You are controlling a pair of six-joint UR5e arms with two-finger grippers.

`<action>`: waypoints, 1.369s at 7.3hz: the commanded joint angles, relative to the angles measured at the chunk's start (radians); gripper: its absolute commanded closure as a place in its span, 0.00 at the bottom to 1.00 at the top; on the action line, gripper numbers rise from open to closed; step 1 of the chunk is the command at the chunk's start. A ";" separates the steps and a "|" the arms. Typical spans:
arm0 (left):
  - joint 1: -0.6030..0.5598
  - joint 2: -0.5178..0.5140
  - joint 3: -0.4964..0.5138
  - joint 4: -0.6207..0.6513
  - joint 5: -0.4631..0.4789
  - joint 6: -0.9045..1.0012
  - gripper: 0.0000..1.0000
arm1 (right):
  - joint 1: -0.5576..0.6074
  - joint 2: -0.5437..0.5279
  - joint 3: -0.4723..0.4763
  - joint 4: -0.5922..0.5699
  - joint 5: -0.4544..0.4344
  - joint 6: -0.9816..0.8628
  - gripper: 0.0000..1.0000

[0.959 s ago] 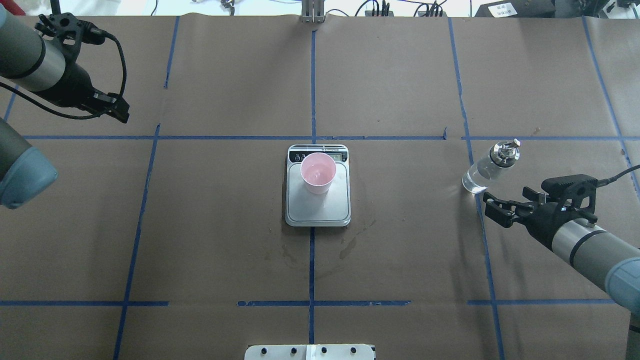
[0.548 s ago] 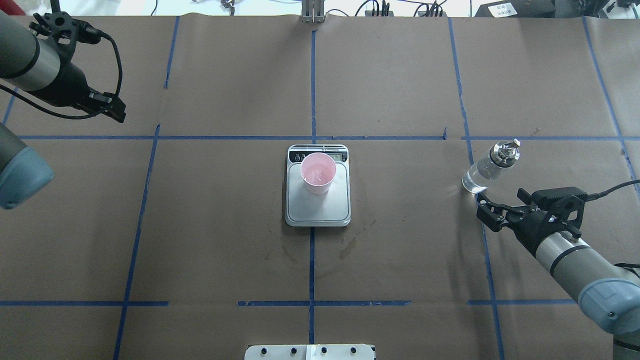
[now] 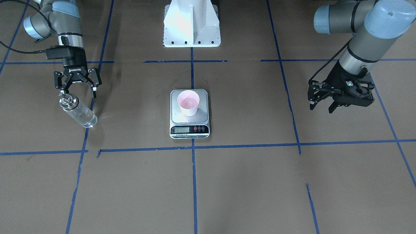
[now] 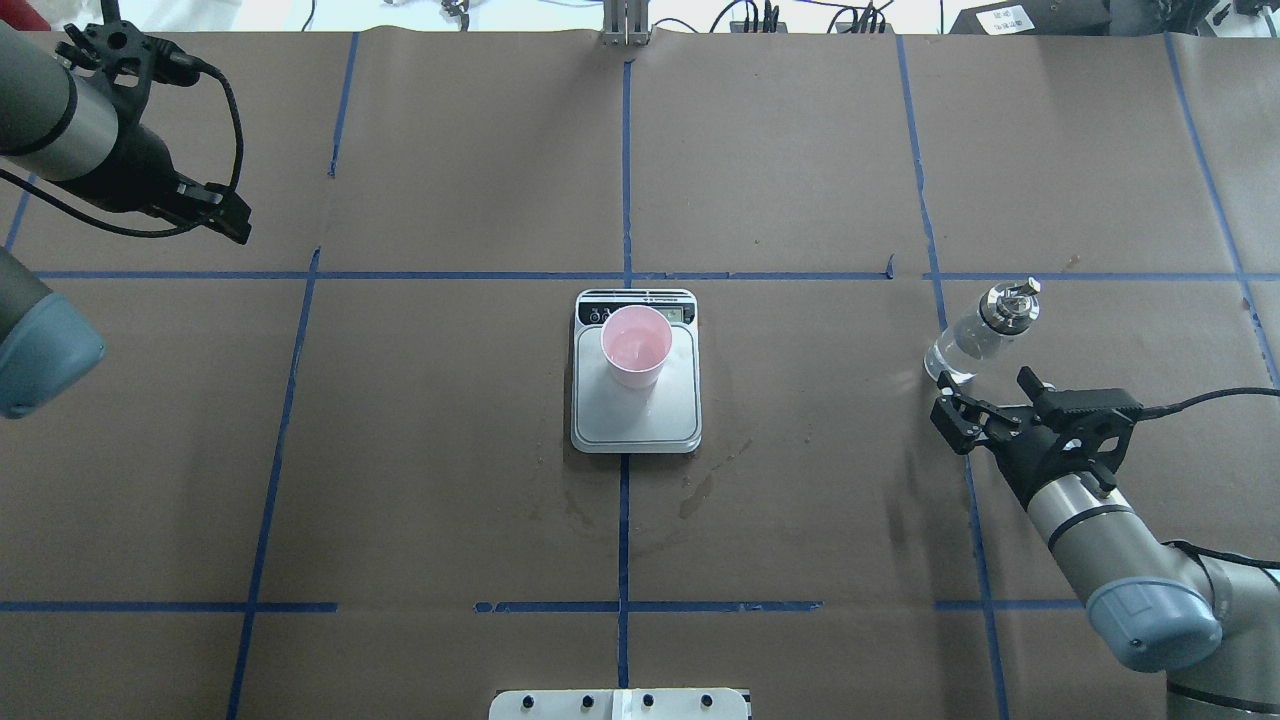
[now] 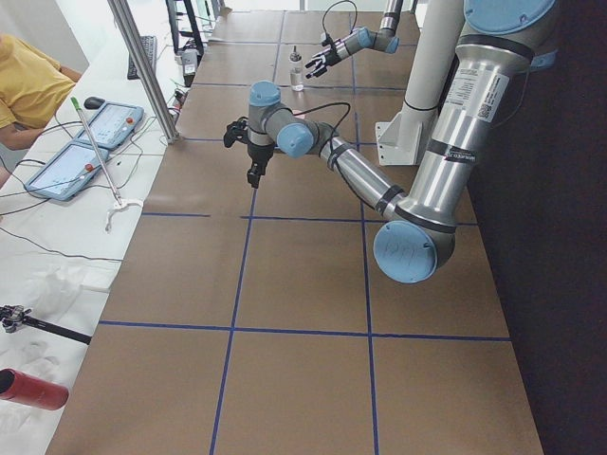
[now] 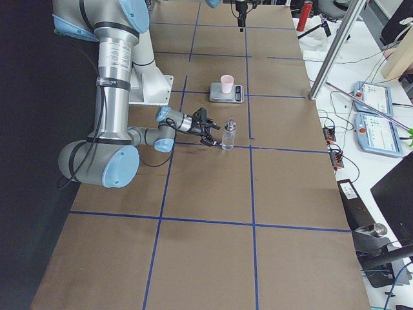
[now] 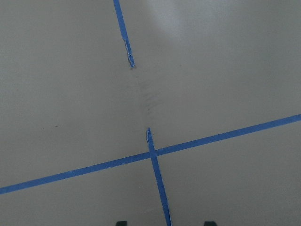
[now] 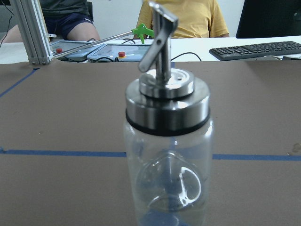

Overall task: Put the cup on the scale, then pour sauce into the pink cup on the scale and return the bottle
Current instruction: 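Close the right gripper around the glass bottle and lift it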

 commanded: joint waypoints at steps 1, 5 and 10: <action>-0.002 0.001 -0.004 0.001 0.000 -0.001 0.35 | 0.001 0.035 -0.045 0.004 -0.049 0.007 0.00; -0.002 0.003 -0.011 0.003 0.000 -0.002 0.04 | 0.002 0.066 -0.079 0.004 -0.071 0.007 0.00; -0.002 0.003 -0.019 0.003 0.000 -0.001 0.01 | 0.030 0.072 -0.085 0.002 -0.068 0.004 0.00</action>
